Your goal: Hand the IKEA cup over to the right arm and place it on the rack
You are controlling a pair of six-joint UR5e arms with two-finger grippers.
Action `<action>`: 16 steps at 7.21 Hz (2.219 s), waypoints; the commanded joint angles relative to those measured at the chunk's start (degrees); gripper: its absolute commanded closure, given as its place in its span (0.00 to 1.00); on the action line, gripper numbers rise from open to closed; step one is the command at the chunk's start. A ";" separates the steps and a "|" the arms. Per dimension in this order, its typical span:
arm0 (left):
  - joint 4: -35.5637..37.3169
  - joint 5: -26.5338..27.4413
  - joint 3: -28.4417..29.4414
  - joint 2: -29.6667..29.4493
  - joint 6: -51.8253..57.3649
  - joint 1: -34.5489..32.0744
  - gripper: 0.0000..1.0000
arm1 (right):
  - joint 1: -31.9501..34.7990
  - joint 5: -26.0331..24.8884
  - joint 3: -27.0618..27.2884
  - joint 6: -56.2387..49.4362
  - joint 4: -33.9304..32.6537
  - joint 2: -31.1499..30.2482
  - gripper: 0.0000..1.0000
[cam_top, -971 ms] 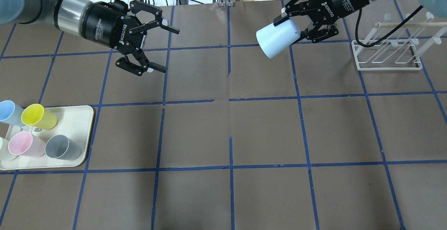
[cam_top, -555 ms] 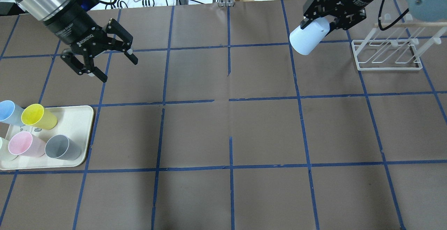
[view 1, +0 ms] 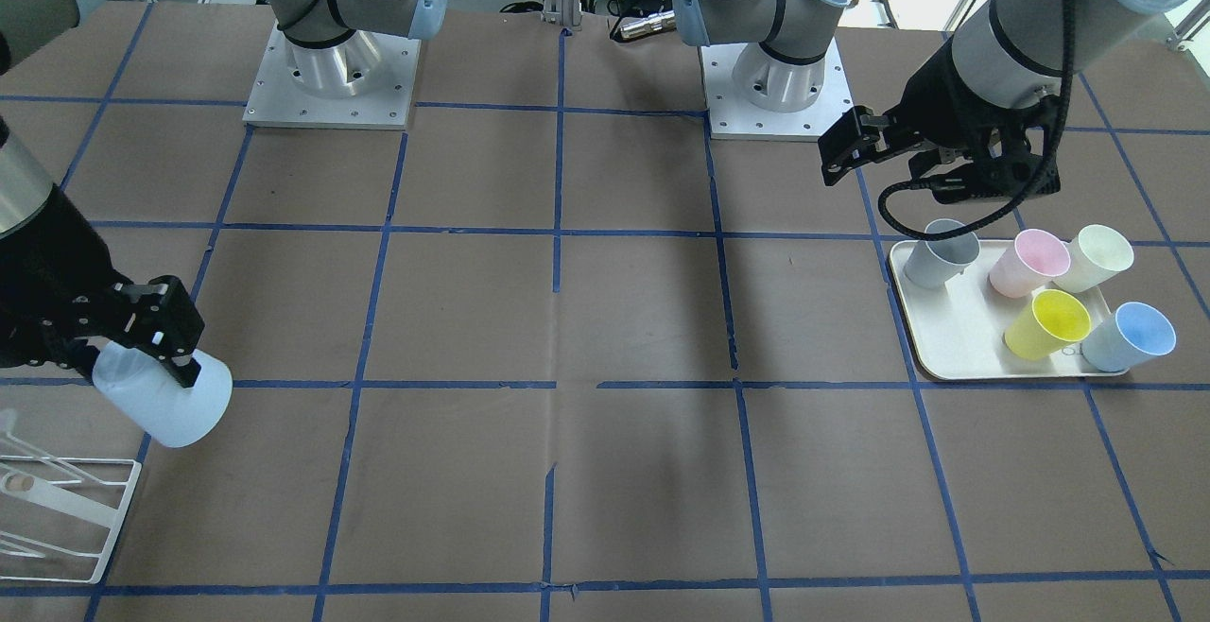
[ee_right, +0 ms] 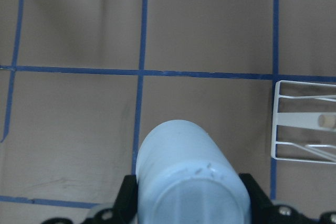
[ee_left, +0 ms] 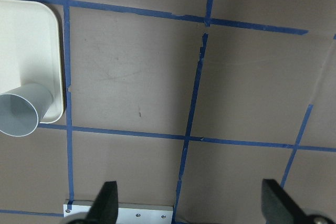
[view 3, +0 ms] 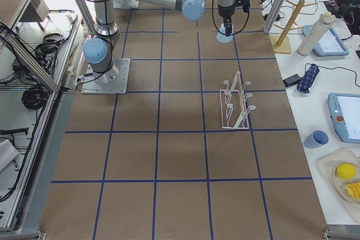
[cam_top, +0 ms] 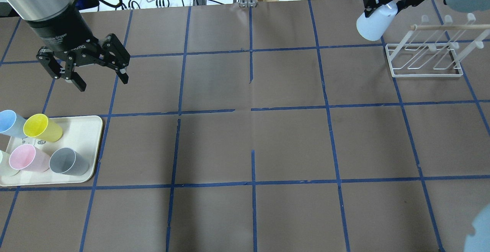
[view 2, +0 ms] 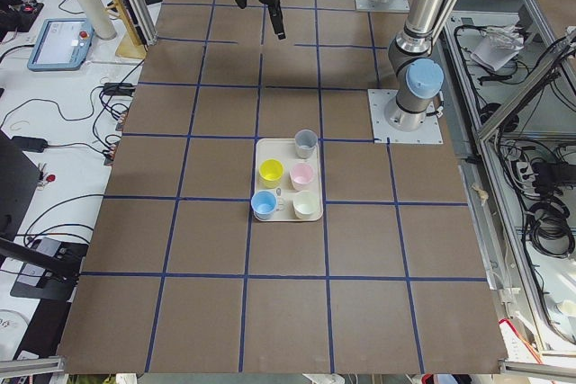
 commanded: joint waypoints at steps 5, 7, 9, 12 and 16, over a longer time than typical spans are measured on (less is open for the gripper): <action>9.15 0.24 -12.57 9.45 -0.32 -3.62 0.00 | -12.14 -5.95 3.77 -17.50 -1.72 1.90 0.51; 10.37 0.33 -12.30 9.45 0.03 -3.62 0.00 | -12.42 -5.95 4.05 -19.95 -1.89 3.12 0.51; 10.73 3.73 -12.83 9.98 0.12 -3.88 0.00 | -12.60 -5.95 4.05 -20.05 -4.78 4.62 0.50; 12.85 3.41 -13.00 9.01 -0.93 -3.97 0.00 | -12.60 -5.42 4.05 -20.14 -6.80 6.28 0.46; 13.02 3.50 -13.53 9.62 -0.14 -3.97 0.00 | -12.16 -5.77 3.88 -20.93 -9.19 8.76 0.00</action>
